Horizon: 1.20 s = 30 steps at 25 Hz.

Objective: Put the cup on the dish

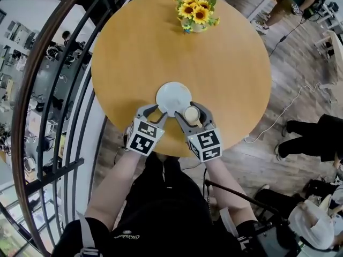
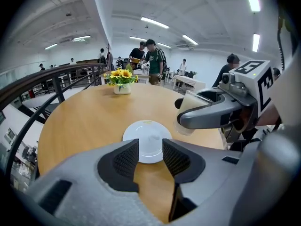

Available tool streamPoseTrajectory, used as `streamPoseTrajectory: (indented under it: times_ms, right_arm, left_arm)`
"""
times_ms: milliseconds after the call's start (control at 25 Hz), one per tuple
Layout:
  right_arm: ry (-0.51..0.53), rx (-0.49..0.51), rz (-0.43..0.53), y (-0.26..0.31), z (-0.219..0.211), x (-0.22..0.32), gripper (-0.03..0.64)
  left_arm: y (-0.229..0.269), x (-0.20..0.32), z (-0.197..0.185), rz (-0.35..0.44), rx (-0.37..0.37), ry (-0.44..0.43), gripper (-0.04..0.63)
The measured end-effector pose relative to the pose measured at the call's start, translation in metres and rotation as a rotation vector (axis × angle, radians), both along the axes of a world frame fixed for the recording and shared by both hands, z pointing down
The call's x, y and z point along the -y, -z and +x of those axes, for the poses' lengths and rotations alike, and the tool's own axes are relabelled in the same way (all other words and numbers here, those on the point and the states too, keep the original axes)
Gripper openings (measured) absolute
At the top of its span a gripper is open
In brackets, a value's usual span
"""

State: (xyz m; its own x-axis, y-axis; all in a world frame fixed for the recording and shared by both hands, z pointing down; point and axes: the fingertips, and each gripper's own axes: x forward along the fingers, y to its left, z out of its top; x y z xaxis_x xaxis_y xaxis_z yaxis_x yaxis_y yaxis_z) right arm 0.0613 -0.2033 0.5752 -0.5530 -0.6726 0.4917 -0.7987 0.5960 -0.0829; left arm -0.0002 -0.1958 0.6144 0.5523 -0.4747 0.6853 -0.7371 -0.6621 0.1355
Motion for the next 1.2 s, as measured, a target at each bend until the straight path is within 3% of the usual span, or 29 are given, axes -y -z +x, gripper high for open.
streamPoseTrajectory:
  times_ms: [560, 1200]
  right_arm:
    - [0.069, -0.111, -0.078, -0.057, -0.036, 0.056, 0.25]
    - [0.096, -0.158, -0.128, -0.084, -0.048, 0.067, 0.251]
  left_arm:
    - [-0.018, -0.003, -0.002, -0.046, -0.001, 0.004, 0.16]
    - [-0.024, -0.007, -0.002, -0.071, -0.015, -0.002, 0.158]
